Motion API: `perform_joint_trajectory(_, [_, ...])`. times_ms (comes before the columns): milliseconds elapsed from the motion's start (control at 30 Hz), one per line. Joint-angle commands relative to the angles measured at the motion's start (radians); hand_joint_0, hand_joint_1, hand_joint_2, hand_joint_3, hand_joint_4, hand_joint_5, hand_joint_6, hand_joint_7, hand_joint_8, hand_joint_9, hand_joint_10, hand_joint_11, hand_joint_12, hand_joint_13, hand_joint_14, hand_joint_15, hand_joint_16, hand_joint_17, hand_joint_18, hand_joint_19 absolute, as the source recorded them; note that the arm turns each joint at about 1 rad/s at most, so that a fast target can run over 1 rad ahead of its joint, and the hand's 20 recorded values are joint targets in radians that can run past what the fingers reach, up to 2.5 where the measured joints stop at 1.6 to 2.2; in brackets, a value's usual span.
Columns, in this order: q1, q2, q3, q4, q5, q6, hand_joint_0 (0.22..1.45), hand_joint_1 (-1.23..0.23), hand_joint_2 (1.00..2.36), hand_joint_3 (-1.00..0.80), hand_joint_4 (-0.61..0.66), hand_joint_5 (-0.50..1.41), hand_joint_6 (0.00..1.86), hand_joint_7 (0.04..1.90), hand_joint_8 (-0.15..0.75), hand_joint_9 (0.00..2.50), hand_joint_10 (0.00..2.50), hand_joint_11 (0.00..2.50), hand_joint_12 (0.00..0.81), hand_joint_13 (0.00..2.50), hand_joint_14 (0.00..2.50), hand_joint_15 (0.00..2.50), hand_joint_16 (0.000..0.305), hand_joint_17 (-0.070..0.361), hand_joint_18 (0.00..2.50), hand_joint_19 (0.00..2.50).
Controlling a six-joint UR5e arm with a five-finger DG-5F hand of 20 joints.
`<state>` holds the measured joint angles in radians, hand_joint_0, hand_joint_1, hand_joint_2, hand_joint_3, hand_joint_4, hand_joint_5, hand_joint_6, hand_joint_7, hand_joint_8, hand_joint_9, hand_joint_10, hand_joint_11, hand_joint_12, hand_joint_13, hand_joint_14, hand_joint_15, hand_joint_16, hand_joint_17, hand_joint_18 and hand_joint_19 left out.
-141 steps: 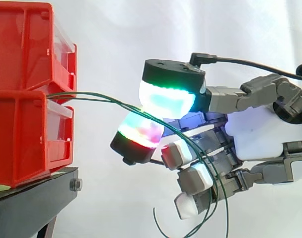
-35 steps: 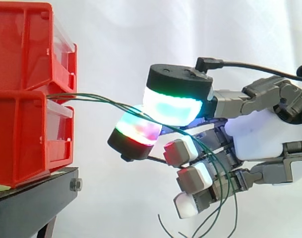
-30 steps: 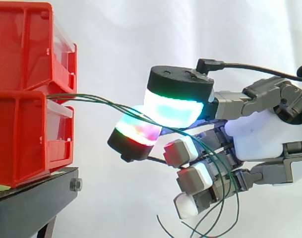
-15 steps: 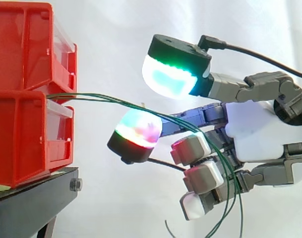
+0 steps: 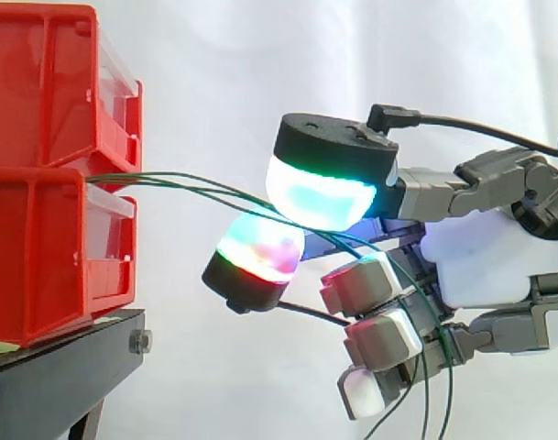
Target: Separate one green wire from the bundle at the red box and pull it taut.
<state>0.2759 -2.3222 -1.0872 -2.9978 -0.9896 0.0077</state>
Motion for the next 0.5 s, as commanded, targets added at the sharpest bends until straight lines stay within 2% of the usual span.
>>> perform_joint_trajectory(0, [0.0, 0.0, 0.0, 0.003, 0.0, 0.0, 0.64, -0.78, 1.01, -0.38, 0.02, -0.17, 0.92, 0.94, 0.262, 1.28, 0.02, 1.15, 0.328, 1.2, 0.03, 0.93, 0.05, 0.112, 0.85, 0.72])
perform_joint_trajectory(167, [0.0, 0.0, 0.0, 0.003, 0.0, 0.0, 0.65, -0.75, 1.01, -0.37, 0.02, -0.18, 0.92, 0.9, 0.266, 1.25, 0.02, 1.14, 0.331, 1.2, 0.03, 0.93, 0.051, 0.114, 0.85, 0.72])
perform_joint_trajectory(300, [0.0, 0.0, -0.002, 0.005, 0.0, 0.0, 0.69, -0.83, 1.0, -0.5, 0.03, -0.18, 0.91, 0.86, 0.252, 1.22, 0.02, 1.12, 0.326, 1.18, 0.03, 0.92, 0.05, 0.112, 0.84, 0.7])
perform_joint_trajectory(467, [0.0, 0.001, 0.0, 0.005, 0.0, 0.0, 0.71, -0.92, 1.0, -0.5, 0.01, -0.17, 0.91, 0.87, 0.245, 1.23, 0.02, 1.13, 0.319, 1.17, 0.03, 0.91, 0.049, 0.111, 0.83, 0.67])
